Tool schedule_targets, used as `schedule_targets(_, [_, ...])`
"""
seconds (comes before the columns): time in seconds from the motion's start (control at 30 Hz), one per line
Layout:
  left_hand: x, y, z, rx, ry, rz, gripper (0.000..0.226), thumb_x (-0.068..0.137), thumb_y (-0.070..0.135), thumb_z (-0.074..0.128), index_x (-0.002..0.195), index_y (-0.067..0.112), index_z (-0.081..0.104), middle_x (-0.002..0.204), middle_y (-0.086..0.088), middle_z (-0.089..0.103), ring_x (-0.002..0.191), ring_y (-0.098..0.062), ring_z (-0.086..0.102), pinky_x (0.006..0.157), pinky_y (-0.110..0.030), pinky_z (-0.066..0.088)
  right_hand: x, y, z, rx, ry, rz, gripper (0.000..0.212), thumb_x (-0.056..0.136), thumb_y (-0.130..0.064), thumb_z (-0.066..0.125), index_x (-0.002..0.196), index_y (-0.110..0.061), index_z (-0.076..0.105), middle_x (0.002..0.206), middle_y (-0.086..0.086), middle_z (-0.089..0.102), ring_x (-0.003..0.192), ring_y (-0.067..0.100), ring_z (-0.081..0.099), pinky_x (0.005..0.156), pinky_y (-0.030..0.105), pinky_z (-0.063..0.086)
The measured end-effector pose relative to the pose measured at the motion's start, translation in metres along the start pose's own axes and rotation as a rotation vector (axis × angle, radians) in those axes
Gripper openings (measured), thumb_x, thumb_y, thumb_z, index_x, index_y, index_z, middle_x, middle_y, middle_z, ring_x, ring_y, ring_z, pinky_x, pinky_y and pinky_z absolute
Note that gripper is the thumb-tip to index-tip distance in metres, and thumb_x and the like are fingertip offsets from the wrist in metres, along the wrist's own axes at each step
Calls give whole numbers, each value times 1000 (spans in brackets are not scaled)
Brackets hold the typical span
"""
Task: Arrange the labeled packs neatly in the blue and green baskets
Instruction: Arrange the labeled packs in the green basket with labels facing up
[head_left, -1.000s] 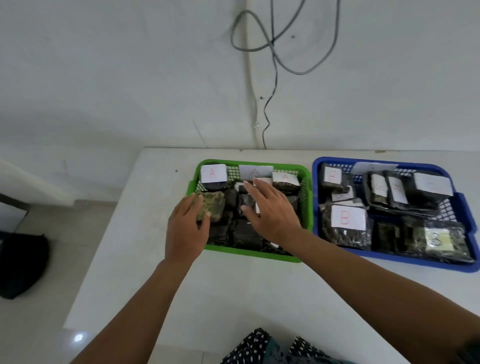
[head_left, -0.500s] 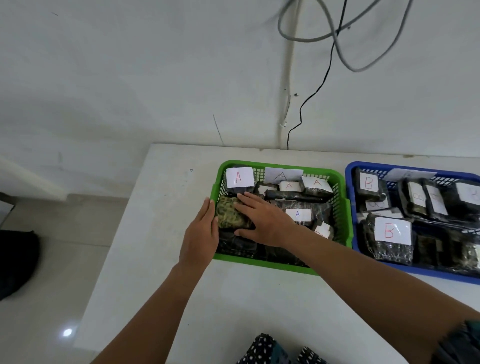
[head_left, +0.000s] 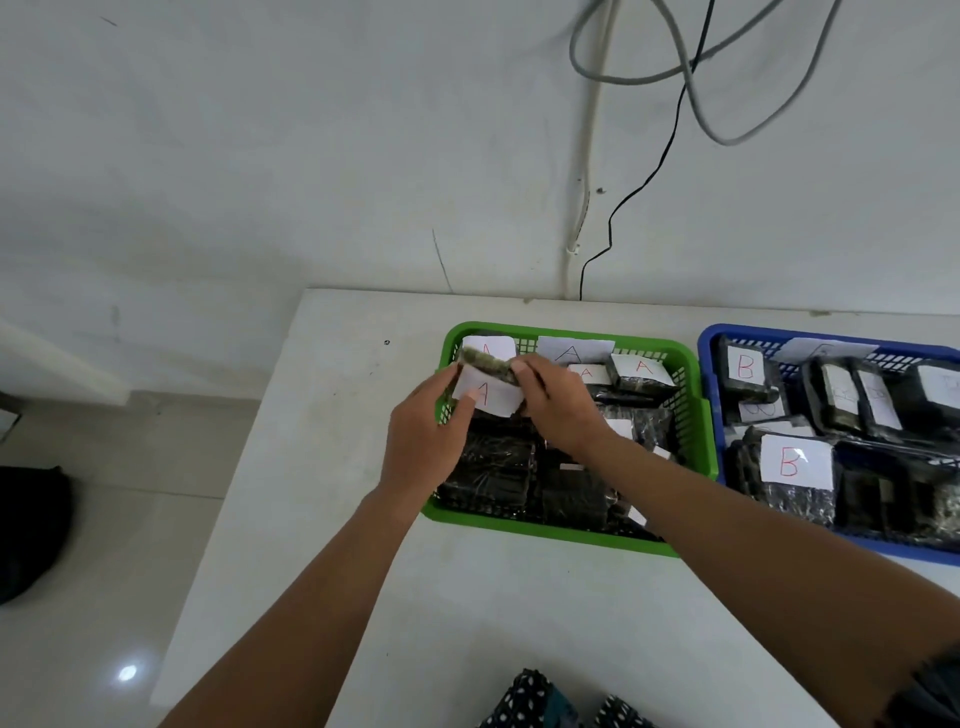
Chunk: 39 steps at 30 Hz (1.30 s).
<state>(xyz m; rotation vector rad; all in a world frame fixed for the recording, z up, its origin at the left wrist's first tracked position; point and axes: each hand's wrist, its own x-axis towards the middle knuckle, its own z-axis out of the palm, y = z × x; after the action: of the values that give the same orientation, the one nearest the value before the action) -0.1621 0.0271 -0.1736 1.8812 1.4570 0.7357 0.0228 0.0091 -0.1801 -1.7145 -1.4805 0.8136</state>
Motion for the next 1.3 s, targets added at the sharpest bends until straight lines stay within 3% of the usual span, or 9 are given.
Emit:
schedule_targets(0.07, [5,9,-1,-49,-10,-54,49,95,51,56,139,30,55,125,14,66,109,-1,60,87,-11,48,2,-4,-6,216,-14,172,35,108,-31,39,99,-5,62,86,21,66,78,35,68,67,52,59])
schedule_targets(0.13, [10,15,-2,-114,-27,-131,50,92,51,59,137,31,56,118,15,68,104,-4,63,79,-10,47,0,-9,-12,402,-26,274,41,107,-35,38,95,-6,64,91,24,67,83,33,68,75,55,60])
schedule_targets(0.27, [12,23,3,-582,-115,-382,38,88,31,74,124,23,65,108,0,73,99,-16,71,77,-32,61,-8,-13,-26,520,-25,321,44,106,-42,40,93,-12,69,80,10,68,72,21,66,65,37,59])
schedule_targets(0.43, [7,28,15,-851,-149,-595,26,84,20,78,108,17,68,111,-11,72,101,-22,72,77,-32,61,-17,-3,-38,620,-5,375,32,96,-40,64,113,-13,67,99,9,72,85,20,71,64,28,59])
schedule_targets(0.6, [1,24,25,-469,-73,-466,33,86,37,75,115,22,70,105,4,73,87,-5,71,81,-27,59,-26,24,-50,537,88,454,33,93,-21,71,124,-15,61,104,11,72,79,16,74,65,33,62])
schedule_targets(0.73, [4,15,24,-34,69,-201,36,91,39,67,123,23,66,121,8,66,110,-7,59,92,-21,45,-26,53,-66,355,178,539,32,95,-28,68,124,-18,60,107,6,69,94,26,71,77,47,62])
schedule_targets(0.87, [17,1,25,147,108,-63,44,95,28,62,137,16,57,139,-2,55,131,-19,46,106,-28,35,-20,55,-66,240,191,513,36,96,-34,64,130,-25,58,104,4,69,82,21,70,58,29,58])
schedule_targets(1.07, [32,-8,31,76,36,-186,48,102,16,48,149,10,41,149,-8,48,139,-24,43,117,-36,33,-2,51,-58,108,192,489,35,99,-35,56,134,-31,54,102,4,66,68,15,62,42,17,42])
schedule_targets(1.3, [30,-17,34,46,103,-159,43,101,3,43,143,7,50,142,-9,56,133,-22,50,112,-28,37,-21,57,-67,-62,91,408,14,95,-30,53,102,-36,63,93,-6,66,72,10,62,51,23,51])
